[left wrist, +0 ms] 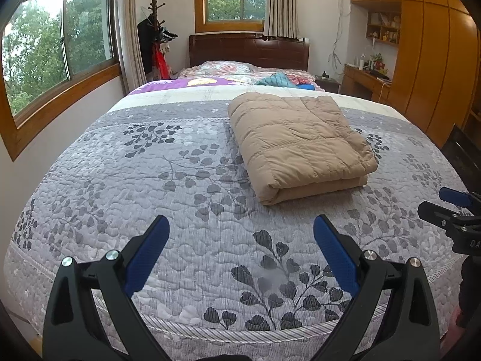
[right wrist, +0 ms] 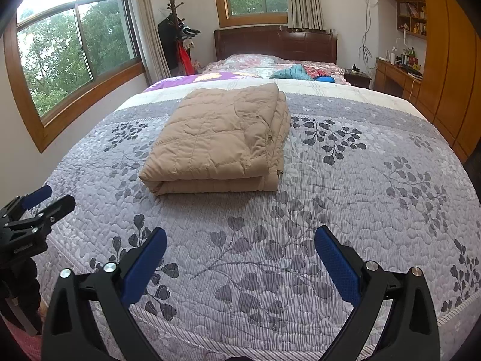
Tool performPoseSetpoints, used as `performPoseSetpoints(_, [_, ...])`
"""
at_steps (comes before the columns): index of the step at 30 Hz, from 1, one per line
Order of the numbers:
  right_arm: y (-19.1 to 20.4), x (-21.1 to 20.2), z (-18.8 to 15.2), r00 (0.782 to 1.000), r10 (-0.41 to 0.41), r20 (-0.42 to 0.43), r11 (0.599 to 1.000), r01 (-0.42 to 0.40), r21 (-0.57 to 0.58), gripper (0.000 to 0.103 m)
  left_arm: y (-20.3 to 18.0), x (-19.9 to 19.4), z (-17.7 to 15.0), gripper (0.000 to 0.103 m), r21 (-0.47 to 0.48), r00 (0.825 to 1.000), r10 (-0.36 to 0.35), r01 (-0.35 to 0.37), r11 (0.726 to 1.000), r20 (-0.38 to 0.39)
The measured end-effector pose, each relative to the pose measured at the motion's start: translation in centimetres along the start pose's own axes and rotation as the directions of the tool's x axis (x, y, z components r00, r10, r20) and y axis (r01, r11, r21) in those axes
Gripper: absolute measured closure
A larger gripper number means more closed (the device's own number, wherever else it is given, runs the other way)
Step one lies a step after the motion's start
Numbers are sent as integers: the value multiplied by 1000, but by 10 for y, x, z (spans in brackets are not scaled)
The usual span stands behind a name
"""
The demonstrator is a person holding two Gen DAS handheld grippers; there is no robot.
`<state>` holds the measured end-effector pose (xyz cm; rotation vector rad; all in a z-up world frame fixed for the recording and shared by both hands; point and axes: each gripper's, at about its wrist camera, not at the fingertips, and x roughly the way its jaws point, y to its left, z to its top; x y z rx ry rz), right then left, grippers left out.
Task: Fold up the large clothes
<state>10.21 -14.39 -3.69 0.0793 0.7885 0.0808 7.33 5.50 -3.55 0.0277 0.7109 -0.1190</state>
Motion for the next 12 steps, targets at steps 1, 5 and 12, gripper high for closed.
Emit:
performPoseSetpoints(1, [0, 1, 0, 1000, -1, -1, 1000, 1, 0, 4, 0, 0, 0, 7, 1, 1000, 1, -1, 1000, 1])
performPoseSetpoints(5, [0, 0, 0, 1000, -1, -1, 1000, 1, 2, 4, 0, -2, 0, 7, 4, 1000, 9, -10, 1000, 7])
performPoseSetpoints(12, [0, 0, 0, 1000, -1, -1, 1000, 1, 0, 4, 0, -2, 1, 7, 5, 1000, 10, -10, 1000, 7])
